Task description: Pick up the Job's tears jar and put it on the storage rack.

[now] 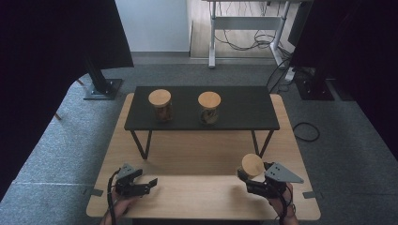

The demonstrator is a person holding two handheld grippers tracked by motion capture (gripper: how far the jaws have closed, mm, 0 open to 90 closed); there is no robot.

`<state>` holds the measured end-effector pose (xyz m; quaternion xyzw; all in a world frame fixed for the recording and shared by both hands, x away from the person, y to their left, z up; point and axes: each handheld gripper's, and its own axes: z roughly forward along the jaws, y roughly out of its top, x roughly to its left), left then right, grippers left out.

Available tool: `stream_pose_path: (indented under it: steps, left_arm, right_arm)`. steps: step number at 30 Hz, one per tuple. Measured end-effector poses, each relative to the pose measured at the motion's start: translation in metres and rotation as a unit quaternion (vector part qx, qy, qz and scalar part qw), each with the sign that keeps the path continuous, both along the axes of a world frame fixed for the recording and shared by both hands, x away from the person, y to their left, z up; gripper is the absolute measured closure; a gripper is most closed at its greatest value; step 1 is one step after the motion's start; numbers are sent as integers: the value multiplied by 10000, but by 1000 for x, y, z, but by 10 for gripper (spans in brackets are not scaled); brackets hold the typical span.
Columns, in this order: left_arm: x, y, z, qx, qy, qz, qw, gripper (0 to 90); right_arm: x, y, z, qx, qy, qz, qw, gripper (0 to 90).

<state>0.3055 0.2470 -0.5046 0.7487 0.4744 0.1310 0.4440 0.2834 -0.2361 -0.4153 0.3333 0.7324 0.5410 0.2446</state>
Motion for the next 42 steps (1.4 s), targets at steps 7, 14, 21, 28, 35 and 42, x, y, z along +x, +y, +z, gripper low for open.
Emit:
stream_pose_path:
  steps: [7, 14, 21, 28, 35, 42]
  left_arm:
    - [0, 0, 0, 4, 0, 4, 10000, 136]
    - [0, 0, 0, 10, -9, 12, 10000, 136]
    - [0, 0, 0, 21, -12, 16, 10000, 136]
    - [-1, 0, 0, 42, -11, 16, 10000, 135]
    - [-1, 0, 0, 33, -1, 17, 10000, 135]
    - [-2, 1, 0, 20, 19, 66, 10000, 135]
  right_arm:
    - [0, 0, 7, 12, -100, 23, 9999, 248]
    - [-2, 0, 16, 83, -199, 62, 9997, 248]
    - [-3, 0, 24, 80, -309, 118, 9994, 248]
    - [1, 3, 26, 100, -328, 87, 9994, 248]
    - [3, 7, 32, 131, -365, 136, 9992, 248]
    - [3, 9, 38, 144, -436, 184, 9988, 248]
